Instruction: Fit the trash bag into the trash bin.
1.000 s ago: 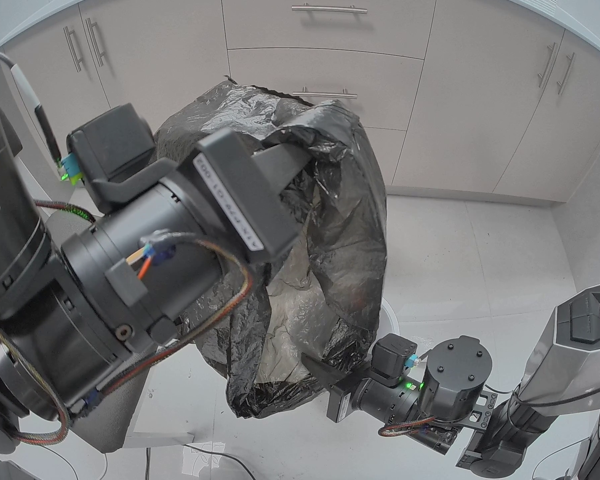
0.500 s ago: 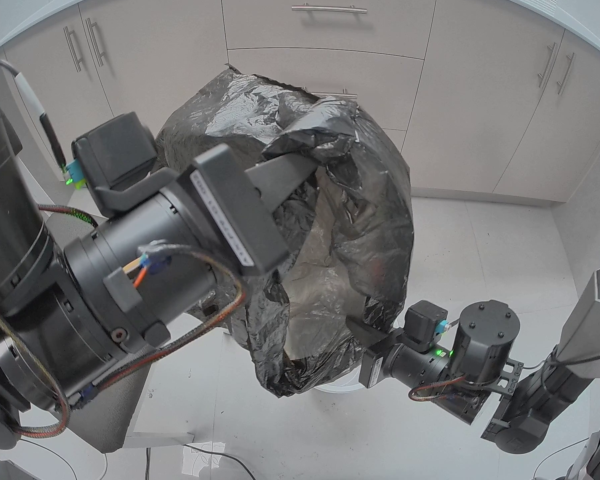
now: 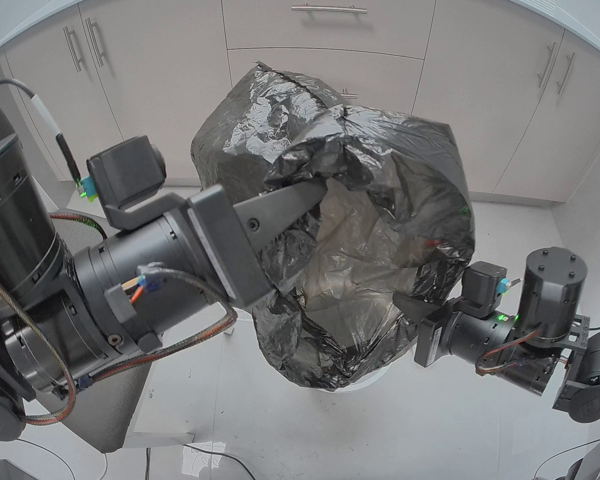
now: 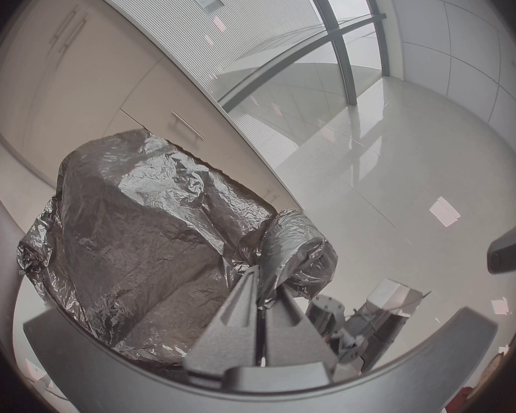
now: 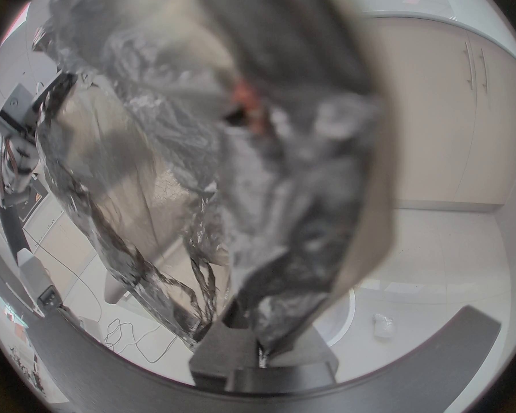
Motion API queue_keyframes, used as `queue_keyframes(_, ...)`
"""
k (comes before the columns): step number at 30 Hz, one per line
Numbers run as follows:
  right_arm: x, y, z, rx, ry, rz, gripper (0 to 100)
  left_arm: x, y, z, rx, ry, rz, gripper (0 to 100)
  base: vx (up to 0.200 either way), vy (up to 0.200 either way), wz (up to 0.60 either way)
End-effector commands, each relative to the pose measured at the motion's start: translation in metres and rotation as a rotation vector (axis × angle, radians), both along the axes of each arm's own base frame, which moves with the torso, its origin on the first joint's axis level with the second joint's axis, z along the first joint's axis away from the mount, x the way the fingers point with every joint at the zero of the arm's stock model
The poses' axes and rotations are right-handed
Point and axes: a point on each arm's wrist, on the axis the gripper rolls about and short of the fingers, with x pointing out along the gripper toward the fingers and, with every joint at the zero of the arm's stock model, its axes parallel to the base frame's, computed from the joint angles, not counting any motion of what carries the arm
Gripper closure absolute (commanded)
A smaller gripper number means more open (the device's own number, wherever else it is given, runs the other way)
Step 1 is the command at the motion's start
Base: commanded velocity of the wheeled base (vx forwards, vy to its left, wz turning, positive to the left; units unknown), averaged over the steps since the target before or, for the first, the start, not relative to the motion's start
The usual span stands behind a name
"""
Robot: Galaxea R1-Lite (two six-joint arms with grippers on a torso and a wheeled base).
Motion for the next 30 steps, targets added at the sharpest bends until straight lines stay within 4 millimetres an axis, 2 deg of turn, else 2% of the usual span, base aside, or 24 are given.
queue_keyframes(1, -0.019, -0.016, 0.043, 0.08, -0.084, 0.005, 100, 0.001, 0.0, -0.009, 0.03, 0.014, -0.065, 100, 0.0, 0.0, 0.0)
queue_keyframes(10, -0.031, -0.027, 0.058, 0.087, -0.109, 0.01, 100, 0.014, 0.0, -0.018, 0.037, 0.067, -0.078, 100, 0.0, 0.0, 0.0)
queue_keyframes(15, -0.038, -0.018, 0.052, 0.053, -0.072, 0.058, 100, 0.026, -0.002, -0.029, 0.066, 0.101, -0.103, 100, 0.0, 0.0, 0.0)
queue_keyframes(21, -0.041, -0.019, 0.05, -0.003, -0.049, 0.072, 100, 0.04, 0.003, -0.034, 0.039, 0.16, -0.077, 100, 0.0, 0.0, 0.0)
queue_keyframes(30, -0.03, -0.006, 0.024, -0.089, 0.036, 0.077, 100, 0.049, 0.009, -0.046, 0.05, 0.217, -0.072, 100, 0.0, 0.0, 0.0)
